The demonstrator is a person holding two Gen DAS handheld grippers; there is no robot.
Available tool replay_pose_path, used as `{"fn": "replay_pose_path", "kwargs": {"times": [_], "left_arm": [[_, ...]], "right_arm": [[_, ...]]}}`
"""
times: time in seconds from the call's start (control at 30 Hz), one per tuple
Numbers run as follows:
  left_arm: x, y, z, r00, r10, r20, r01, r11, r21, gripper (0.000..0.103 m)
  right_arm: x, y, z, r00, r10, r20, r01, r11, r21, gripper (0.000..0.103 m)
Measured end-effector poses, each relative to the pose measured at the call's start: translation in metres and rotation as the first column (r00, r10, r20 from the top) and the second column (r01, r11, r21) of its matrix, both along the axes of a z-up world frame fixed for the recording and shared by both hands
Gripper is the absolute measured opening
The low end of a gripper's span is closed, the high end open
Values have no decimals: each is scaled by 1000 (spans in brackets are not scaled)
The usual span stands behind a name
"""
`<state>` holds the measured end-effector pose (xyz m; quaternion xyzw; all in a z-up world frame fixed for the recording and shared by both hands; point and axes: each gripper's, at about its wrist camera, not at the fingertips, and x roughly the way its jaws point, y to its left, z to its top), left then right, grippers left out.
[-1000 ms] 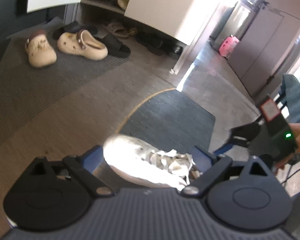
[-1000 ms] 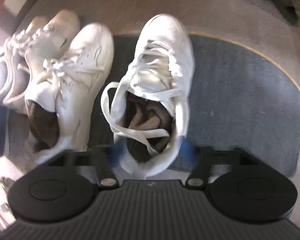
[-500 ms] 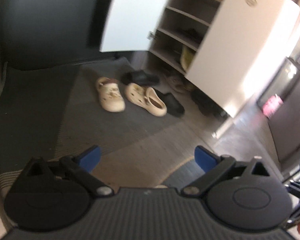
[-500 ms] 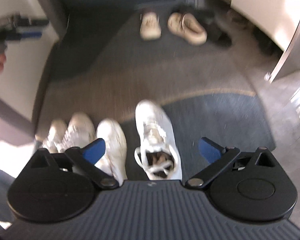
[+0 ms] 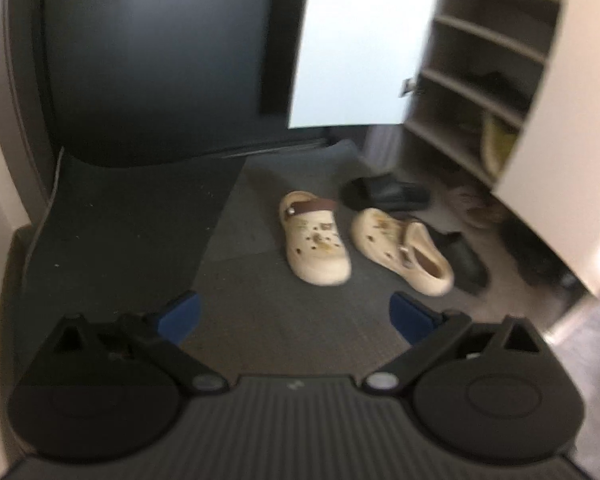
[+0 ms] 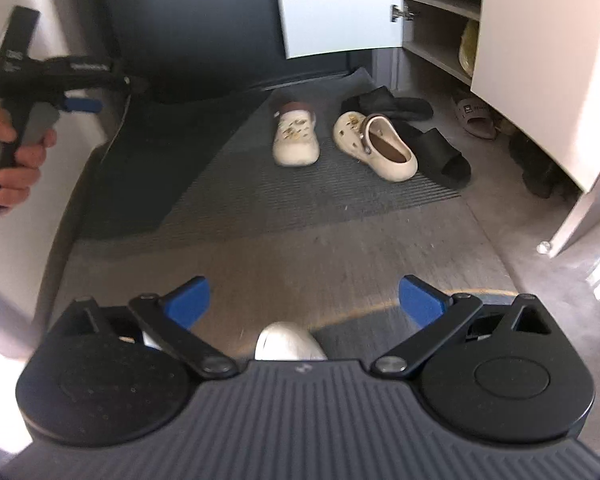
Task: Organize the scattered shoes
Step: 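Move both open tools toward the cream clogs on the mat, then close the left tool on the cream clog's heel and lift it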
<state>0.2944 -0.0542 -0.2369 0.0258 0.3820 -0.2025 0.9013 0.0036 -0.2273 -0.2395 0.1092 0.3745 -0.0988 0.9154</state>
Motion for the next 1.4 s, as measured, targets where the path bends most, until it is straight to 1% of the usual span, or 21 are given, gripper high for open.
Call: {"fn": "replay_pose_path", "kwargs": {"times": [0.03, 0.07, 0.1, 0.17, 0.23, 0.33, 0.4, 0.47, 0.57, 0.63, 0.73, 0.8, 0.83, 0.93, 1.0, 1.07, 1.1, 1.17, 1.23, 1.33, 1.4], "left_arm": [[11, -9, -9, 1000, 7, 4, -7, 1000, 12, 101], [23, -21, -21, 1000, 0, 11, 0, 1000, 21, 100], [42, -41, -38, 1000, -13, 22, 13, 999, 37, 100], [67, -68, -60, 998, -34, 43, 31, 998, 61, 98], [87, -92, -77, 997, -53, 64, 48, 995, 84, 98], [118, -127, -103, 992, -83, 93, 71, 990, 119, 93], [138, -151, -120, 988, -103, 112, 86, 986, 143, 93], [171, -176, -141, 991, -74, 110, 57, 987, 152, 93], [203, -194, -151, 994, -43, 98, 24, 982, 186, 93], [220, -206, -160, 997, -42, 69, 24, 972, 234, 92], [231, -223, -172, 995, -91, 49, 72, 951, 302, 89], [239, -233, -187, 990, -135, 25, 118, 927, 356, 90], [243, -236, -194, 990, -141, 8, 128, 917, 379, 90], [251, -241, -210, 993, -108, -42, 115, 893, 435, 93], [246, -244, -219, 991, -129, -36, 130, 870, 475, 84], [239, -244, -221, 986, -166, -25, 157, 854, 496, 80], [236, -244, -222, 982, -185, -21, 170, 847, 504, 74], [234, -242, -219, 979, -201, -33, 191, 849, 493, 67], [229, -238, -208, 972, -231, -46, 225, 852, 473, 49], [225, -231, -190, 964, -254, -76, 261, 858, 442, 34], [219, -226, -179, 952, -288, -102, 303, 852, 428, 27]], "right_arm": [[13, -11, -19, 999, -49, 10, 49, 998, 26, 103], [18, -15, -29, 998, -69, 10, 68, 997, 47, 103], [27, -31, -54, 997, -79, -19, 81, 987, 139, 103], [31, -39, -67, 998, -52, -44, 59, 983, 172, 103], [39, -54, -78, 999, -26, -44, 31, 993, 112, 103], [50, -76, -80, 999, -28, -19, 29, 997, 76, 103], [61, -96, -83, 999, -39, -10, 40, 995, 88, 103], [70, -113, -87, 999, -47, -12, 48, 993, 111, 103], [83, -137, -105, 999, -37, -39, 43, 987, 152, 103], [85, -140, -112, 998, -40, -56, 49, 984, 171, 103], [88, -151, -129, 993, -50, -103, 72, 972, 222, 103], [88, -153, -136, 991, -35, -126, 64, 969, 240, 103], [90, -155, -141, 989, -18, -149, 55, 967, 250, 103], [93, -161, -148, 983, -24, -181, 72, 961, 266, 103], [97, -164, -150, 982, -24, -187, 75, 960, 271, 103], [105, -165, -153, 982, -10, -188, 61, 962, 267, 103], [107, -165, -155, 981, -6, -194, 57, 965, 257, 103], [112, -166, -160, 977, -14, -213, 65, 970, 232, 103], [114, -170, -163, 973, -42, -227, 96, 968, 231, 103], [117, -175, -163, 972, -78, -224, 133, 961, 244, 103], [119, -176, -161, 973, -89, -215, 142, 959, 247, 103]]}}
